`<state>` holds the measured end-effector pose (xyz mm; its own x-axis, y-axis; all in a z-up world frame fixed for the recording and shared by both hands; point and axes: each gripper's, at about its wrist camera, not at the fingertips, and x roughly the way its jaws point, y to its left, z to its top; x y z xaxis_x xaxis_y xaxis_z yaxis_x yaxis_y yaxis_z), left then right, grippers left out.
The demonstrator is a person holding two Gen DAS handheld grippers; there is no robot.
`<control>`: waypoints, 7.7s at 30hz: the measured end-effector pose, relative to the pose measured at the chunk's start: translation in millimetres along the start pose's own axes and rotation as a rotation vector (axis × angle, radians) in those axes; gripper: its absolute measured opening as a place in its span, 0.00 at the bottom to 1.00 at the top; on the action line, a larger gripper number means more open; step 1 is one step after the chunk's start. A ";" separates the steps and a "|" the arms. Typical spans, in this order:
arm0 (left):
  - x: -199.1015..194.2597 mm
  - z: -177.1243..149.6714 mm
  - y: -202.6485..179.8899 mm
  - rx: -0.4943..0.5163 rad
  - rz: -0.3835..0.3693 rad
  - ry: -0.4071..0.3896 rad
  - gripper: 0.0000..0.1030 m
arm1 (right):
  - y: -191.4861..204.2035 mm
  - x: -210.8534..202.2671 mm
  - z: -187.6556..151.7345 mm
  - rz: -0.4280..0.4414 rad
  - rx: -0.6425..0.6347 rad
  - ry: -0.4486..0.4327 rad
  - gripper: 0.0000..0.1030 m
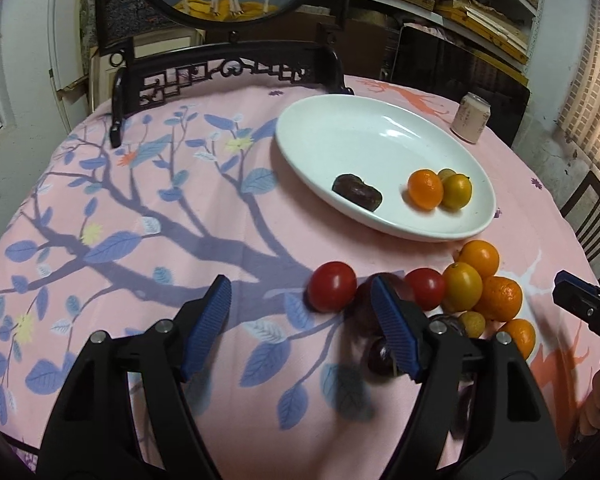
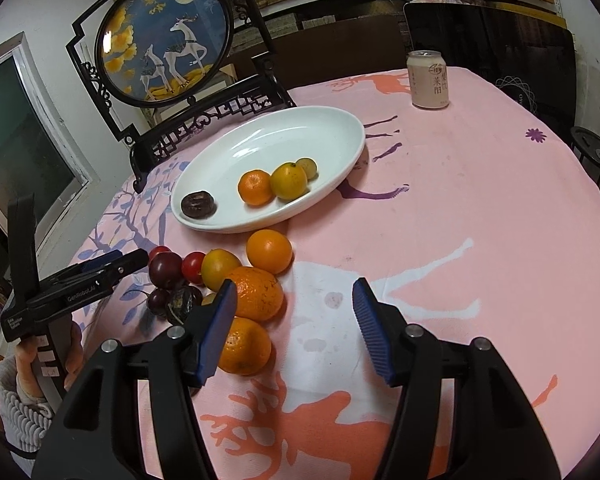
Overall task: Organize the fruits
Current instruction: 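Grasp the red tomato with the left gripper, then hold the red tomato in the left gripper while the right grasps an orange, then lift the orange with the right gripper while the left holds the tomato over the plate, then lower both fruits onto the white plate and open both grippers, then grasp the dark red tomato with the left gripper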
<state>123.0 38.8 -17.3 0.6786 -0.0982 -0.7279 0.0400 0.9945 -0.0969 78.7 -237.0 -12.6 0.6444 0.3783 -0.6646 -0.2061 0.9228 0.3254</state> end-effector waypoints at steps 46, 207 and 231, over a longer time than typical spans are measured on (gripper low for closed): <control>-3.5 7.9 31.2 -0.113 -0.055 -0.012 0.62 | -1.6 -3.9 0.4 0.017 0.014 -0.007 0.58; -11.5 19.3 -5.0 -0.001 0.026 -0.082 0.85 | 5.5 -7.6 31.6 0.003 -0.032 -0.142 0.79; -6.5 2.4 16.5 0.000 0.197 -0.045 0.94 | 0.0 -14.3 18.8 -0.026 -0.015 -0.131 0.86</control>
<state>121.0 55.9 -12.6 0.7054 0.0998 -0.7017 -0.0964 0.9943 0.0445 83.3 -243.8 9.5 0.7402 0.3421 -0.5788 -0.1983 0.9336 0.2983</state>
